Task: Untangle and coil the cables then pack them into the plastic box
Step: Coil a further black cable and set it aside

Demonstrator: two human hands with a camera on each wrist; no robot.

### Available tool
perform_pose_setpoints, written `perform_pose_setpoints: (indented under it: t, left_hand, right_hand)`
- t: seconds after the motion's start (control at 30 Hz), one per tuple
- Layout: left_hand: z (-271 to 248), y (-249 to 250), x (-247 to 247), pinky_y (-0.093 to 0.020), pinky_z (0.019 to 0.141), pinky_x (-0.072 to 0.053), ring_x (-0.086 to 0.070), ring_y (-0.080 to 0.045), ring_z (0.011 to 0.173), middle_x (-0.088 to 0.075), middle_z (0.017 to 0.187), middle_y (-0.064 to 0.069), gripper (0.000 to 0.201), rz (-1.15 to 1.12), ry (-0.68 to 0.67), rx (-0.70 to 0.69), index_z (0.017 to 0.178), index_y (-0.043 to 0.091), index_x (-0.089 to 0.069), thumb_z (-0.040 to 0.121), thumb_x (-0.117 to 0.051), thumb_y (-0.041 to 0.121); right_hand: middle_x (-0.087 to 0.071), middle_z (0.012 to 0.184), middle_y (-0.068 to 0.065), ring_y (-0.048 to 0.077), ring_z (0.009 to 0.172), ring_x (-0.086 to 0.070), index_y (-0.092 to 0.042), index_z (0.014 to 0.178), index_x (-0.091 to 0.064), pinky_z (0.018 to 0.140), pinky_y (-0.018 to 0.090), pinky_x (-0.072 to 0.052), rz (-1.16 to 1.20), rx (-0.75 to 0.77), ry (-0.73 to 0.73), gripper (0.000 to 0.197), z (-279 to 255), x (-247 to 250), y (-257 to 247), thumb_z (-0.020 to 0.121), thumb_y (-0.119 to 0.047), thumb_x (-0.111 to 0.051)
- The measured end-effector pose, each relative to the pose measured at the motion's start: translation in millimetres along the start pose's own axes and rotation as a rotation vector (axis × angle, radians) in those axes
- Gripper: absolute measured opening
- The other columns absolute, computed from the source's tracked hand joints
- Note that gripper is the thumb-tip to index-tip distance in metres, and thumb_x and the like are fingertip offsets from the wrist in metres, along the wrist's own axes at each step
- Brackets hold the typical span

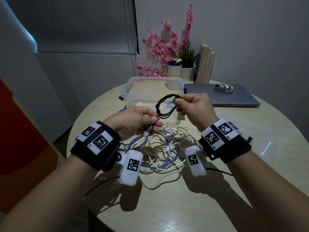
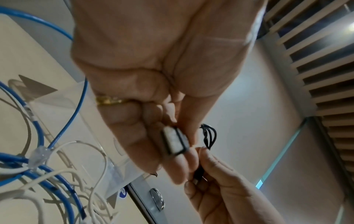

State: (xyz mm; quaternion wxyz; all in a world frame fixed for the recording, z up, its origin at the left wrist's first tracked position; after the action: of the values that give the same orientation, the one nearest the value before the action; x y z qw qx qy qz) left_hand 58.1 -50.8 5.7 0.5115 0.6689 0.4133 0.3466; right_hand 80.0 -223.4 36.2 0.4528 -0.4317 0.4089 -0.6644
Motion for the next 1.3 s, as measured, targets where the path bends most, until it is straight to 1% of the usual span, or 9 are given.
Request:
perform_pose_setpoints:
  t: [0.17, 0.33, 0.43, 0.5, 0.6, 0.7, 0.8, 0.93, 1.3]
  left_hand:
    - [6, 6, 14, -0.02, 0.058, -0.044, -0.055, -0.012, 0.061, -0.063, 0.068, 0.003, 0.011, 0.391, 0.184, -0.151, 0.08, 0.017, -0.063, 0.089, -0.064, 0.01]
    - [11, 14, 23, -0.039, 0.077, -0.054, -0.064, -0.019, 0.071, -0.065, 0.071, 0.003, 0.015, 0.622, 0.346, -0.265, 0.072, 0.023, -0.063, 0.078, -0.076, 0.017]
    - [5, 24, 25, -0.032, 0.07, -0.05, -0.06, -0.018, 0.067, -0.067, 0.072, -0.001, 0.011, 0.734, 0.486, -0.312, 0.076, 0.025, -0.063, 0.085, -0.067, 0.021]
    - [4, 25, 25, -0.032, 0.07, -0.052, -0.061, -0.018, 0.062, -0.068, 0.069, -0.003, 0.012, 0.632, 0.509, -0.329, 0.079, 0.023, -0.064, 0.089, -0.061, 0.017]
    - [6, 16, 24, -0.032, 0.07, -0.057, -0.062, -0.019, 0.063, -0.067, 0.07, -0.005, 0.019, 0.266, 0.454, -0.319, 0.082, 0.015, -0.066, 0.092, -0.055, 0.003]
    - [7, 16, 18, -0.021, 0.065, -0.056, -0.063, -0.019, 0.067, -0.065, 0.077, -0.013, 0.02, 0.022, 0.373, -0.312, 0.098, -0.003, -0.065, 0.09, -0.048, -0.011]
    - [6, 16, 14, -0.022, 0.067, -0.057, -0.064, -0.022, 0.07, -0.064, 0.081, -0.019, 0.014, -0.157, 0.294, -0.298, 0.099, -0.007, -0.063, 0.089, -0.053, -0.008]
    - [5, 14, 10, -0.028, 0.075, -0.059, -0.067, -0.02, 0.069, -0.065, 0.083, -0.016, 0.017, -0.188, 0.278, -0.302, 0.101, -0.011, -0.06, 0.084, -0.063, -0.006]
    - [6, 9, 7, -0.018, 0.063, -0.055, -0.065, -0.013, 0.061, -0.063, 0.078, -0.012, 0.019, -0.223, 0.297, -0.321, 0.104, -0.006, -0.059, 0.086, -0.058, -0.01]
  right_hand:
    - [-0.066, 0.067, 0.005, 0.014, 0.059, -0.065, -0.015, 0.081, -0.07, 0.06, 0.026, -0.054, 0.086, -0.038, -0.061, 0.012, -1, -7, -1, 0.088, -0.007, -0.064]
    - [-0.061, 0.066, 0.012, 0.019, 0.055, -0.061, -0.004, 0.082, -0.066, 0.055, 0.026, -0.054, 0.283, -0.127, -0.089, 0.009, -8, -15, 3, 0.089, -0.003, -0.061]
    - [-0.059, 0.069, 0.015, 0.013, 0.05, -0.061, 0.0, 0.088, -0.063, 0.051, 0.022, -0.053, 0.343, -0.152, -0.116, 0.006, -10, -20, 1, 0.091, -0.003, -0.058]
    - [-0.059, 0.07, 0.015, 0.011, 0.048, -0.06, 0.001, 0.089, -0.062, 0.049, 0.02, -0.051, 0.378, -0.163, -0.126, 0.007, -10, -21, -2, 0.091, -0.003, -0.057]
    - [-0.06, 0.07, 0.015, 0.012, 0.048, -0.061, 0.003, 0.095, -0.063, 0.049, 0.02, -0.051, 0.404, -0.173, -0.128, 0.01, -10, -22, -4, 0.092, -0.003, -0.056]
    - [-0.061, 0.071, 0.015, 0.012, 0.048, -0.061, 0.006, 0.1, -0.062, 0.049, 0.021, -0.052, 0.4, -0.182, -0.116, 0.014, -10, -20, -2, 0.092, -0.004, -0.057]
    - [-0.061, 0.071, 0.015, 0.013, 0.05, -0.061, 0.005, 0.097, -0.064, 0.05, 0.022, -0.052, 0.392, -0.191, -0.114, 0.012, -10, -19, 2, 0.091, -0.004, -0.058]
    - [-0.063, 0.067, 0.012, 0.013, 0.052, -0.06, -0.001, 0.088, -0.066, 0.052, 0.022, -0.052, 0.354, -0.186, -0.136, 0.009, -13, -24, 4, 0.09, -0.005, -0.059]
    - [-0.059, 0.067, 0.008, 0.012, 0.053, -0.058, -0.004, 0.084, -0.064, 0.049, 0.022, -0.048, 0.322, -0.193, -0.103, 0.01, -11, -25, 8, 0.092, -0.008, -0.058]
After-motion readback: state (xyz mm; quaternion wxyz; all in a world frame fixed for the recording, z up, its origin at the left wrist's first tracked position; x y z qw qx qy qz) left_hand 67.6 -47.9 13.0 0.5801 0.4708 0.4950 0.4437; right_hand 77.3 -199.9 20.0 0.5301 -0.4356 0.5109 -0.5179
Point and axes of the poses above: each hand's wrist, its own z-axis towards the middle knuckle, its own x-axis out of the back of the hand, y = z × x, the point moved 9 cm from there along z, towards the middle knuckle
